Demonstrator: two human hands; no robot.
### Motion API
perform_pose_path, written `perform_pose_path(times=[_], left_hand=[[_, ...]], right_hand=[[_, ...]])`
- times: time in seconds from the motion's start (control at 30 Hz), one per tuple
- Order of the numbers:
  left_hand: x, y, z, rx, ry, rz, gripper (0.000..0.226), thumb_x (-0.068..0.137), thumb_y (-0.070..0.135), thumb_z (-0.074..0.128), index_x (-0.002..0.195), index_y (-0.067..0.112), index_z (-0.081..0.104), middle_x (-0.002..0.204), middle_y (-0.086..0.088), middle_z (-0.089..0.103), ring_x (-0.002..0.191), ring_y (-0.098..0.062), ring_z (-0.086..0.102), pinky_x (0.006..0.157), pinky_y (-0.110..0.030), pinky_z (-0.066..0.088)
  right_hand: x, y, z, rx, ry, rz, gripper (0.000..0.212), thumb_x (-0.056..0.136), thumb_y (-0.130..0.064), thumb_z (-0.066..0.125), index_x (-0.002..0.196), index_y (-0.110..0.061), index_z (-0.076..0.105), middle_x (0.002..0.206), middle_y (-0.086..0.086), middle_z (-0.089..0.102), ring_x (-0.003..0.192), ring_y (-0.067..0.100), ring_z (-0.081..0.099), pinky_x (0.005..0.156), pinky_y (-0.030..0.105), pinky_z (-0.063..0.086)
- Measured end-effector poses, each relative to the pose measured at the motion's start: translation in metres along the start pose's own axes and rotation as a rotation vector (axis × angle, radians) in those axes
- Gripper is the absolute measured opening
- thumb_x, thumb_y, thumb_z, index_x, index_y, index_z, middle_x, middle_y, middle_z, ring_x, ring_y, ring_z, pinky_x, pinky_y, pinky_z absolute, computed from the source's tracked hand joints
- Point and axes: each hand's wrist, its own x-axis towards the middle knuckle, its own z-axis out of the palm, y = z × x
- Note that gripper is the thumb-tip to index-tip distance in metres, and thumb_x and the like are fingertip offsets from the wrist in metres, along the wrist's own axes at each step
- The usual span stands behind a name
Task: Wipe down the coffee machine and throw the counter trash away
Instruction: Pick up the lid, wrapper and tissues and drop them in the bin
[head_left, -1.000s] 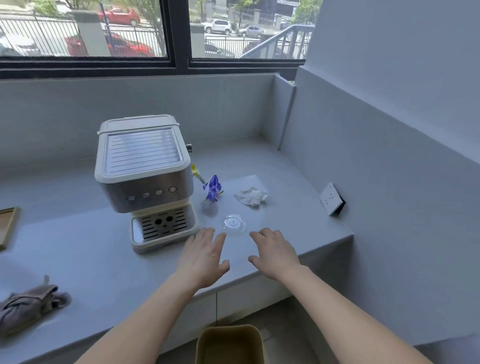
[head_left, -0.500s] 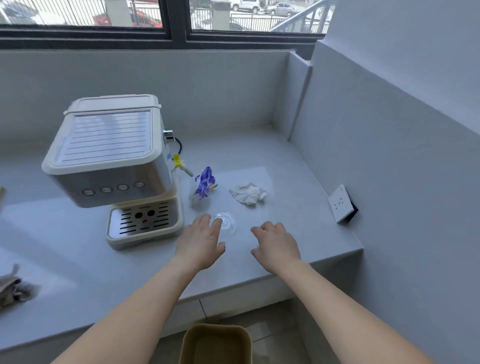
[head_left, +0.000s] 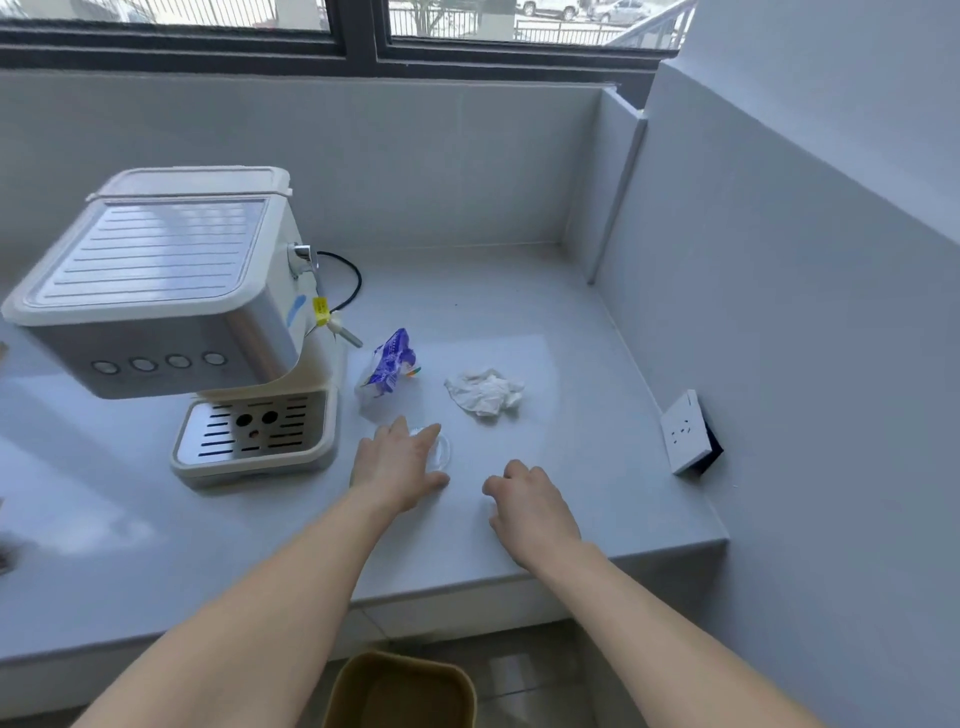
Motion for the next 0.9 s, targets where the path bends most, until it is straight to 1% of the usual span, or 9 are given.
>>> perform_pose_path(times=[0.13, 0.23, 0.37, 0.53, 0.6, 0.7, 0.8, 0.9], left_hand=[[0.0, -0.005, 0.004, -0.039, 0.029, 0.03, 0.062, 0.079, 0.056, 0.062, 0.133, 0.03, 0.049, 0.121, -0.006, 0.049, 0.117, -0.027, 0.044, 0.096, -0.042, 0.041], [-0.01, -0.013, 0.01, -0.082, 0.081, 0.057, 0.059, 0.076, 0.053, 0.065, 0.127, 0.028, 0.053, 0.121, -0.006, 0.047, 0.119, -0.027, 0.04, 0.094, -0.041, 0.042], [-0.031, -0.024, 0.01, -0.114, 0.146, 0.082, 0.06, 0.072, 0.05, 0.068, 0.126, 0.028, 0.054, 0.124, -0.007, 0.046, 0.118, -0.028, 0.039, 0.09, -0.039, 0.045], [-0.075, -0.046, 0.006, -0.194, 0.229, 0.046, 0.06, 0.071, 0.047, 0.071, 0.125, 0.027, 0.056, 0.13, -0.007, 0.046, 0.121, -0.028, 0.039, 0.086, -0.036, 0.047], [-0.098, -0.056, 0.008, -0.217, 0.284, 0.044, 0.06, 0.07, 0.043, 0.074, 0.124, 0.025, 0.059, 0.13, -0.01, 0.049, 0.119, -0.03, 0.042, 0.085, -0.036, 0.046], [-0.132, -0.071, 0.015, -0.245, 0.353, 0.036, 0.059, 0.068, 0.038, 0.078, 0.123, 0.021, 0.062, 0.128, -0.016, 0.054, 0.117, -0.035, 0.047, 0.087, -0.038, 0.047], [-0.162, -0.088, 0.021, -0.249, 0.367, -0.005, 0.059, 0.073, 0.041, 0.076, 0.127, 0.023, 0.06, 0.132, -0.014, 0.052, 0.122, -0.031, 0.043, 0.089, -0.039, 0.049], [-0.189, -0.101, 0.028, -0.254, 0.387, -0.021, 0.059, 0.072, 0.04, 0.076, 0.126, 0.023, 0.06, 0.131, -0.012, 0.052, 0.118, -0.029, 0.045, 0.084, -0.038, 0.051]], right_hand=[[-0.001, -0.001, 0.009, 0.045, 0.03, 0.018, 0.032, 0.084, 0.009, 0.046, 0.105, -0.009, 0.061, 0.105, 0.008, 0.055, 0.096, 0.029, 0.049, 0.077, 0.042, 0.051], [0.0, -0.005, 0.012, 0.081, 0.062, 0.027, 0.034, 0.079, 0.012, 0.041, 0.098, -0.009, 0.061, 0.099, 0.007, 0.056, 0.093, 0.029, 0.05, 0.074, 0.041, 0.049], [-0.001, -0.015, 0.011, 0.11, 0.101, 0.021, 0.033, 0.082, 0.008, 0.044, 0.1, -0.013, 0.064, 0.099, 0.005, 0.058, 0.093, 0.027, 0.051, 0.075, 0.038, 0.048], [-0.01, -0.04, 0.01, 0.147, 0.141, -0.029, 0.025, 0.087, 0.001, 0.05, 0.1, -0.013, 0.066, 0.1, 0.003, 0.06, 0.092, 0.025, 0.052, 0.076, 0.04, 0.049], [-0.015, -0.05, 0.013, 0.16, 0.156, -0.05, 0.025, 0.088, 0.001, 0.05, 0.1, -0.014, 0.067, 0.1, 0.002, 0.061, 0.092, 0.024, 0.052, 0.076, 0.039, 0.05], [-0.024, -0.068, 0.019, 0.178, 0.156, -0.088, 0.027, 0.089, 0.001, 0.05, 0.103, -0.015, 0.067, 0.101, 0.0, 0.061, 0.094, 0.023, 0.053, 0.076, 0.036, 0.049], [-0.032, -0.086, 0.026, 0.192, 0.157, -0.14, 0.028, 0.09, 0.001, 0.05, 0.105, -0.014, 0.068, 0.101, 0.0, 0.062, 0.095, 0.022, 0.053, 0.076, 0.031, 0.046], [-0.042, -0.106, 0.037, 0.208, 0.148, -0.204, 0.029, 0.09, 0.001, 0.05, 0.106, -0.013, 0.069, 0.102, 0.001, 0.063, 0.095, 0.022, 0.053, 0.076, 0.03, 0.046]])
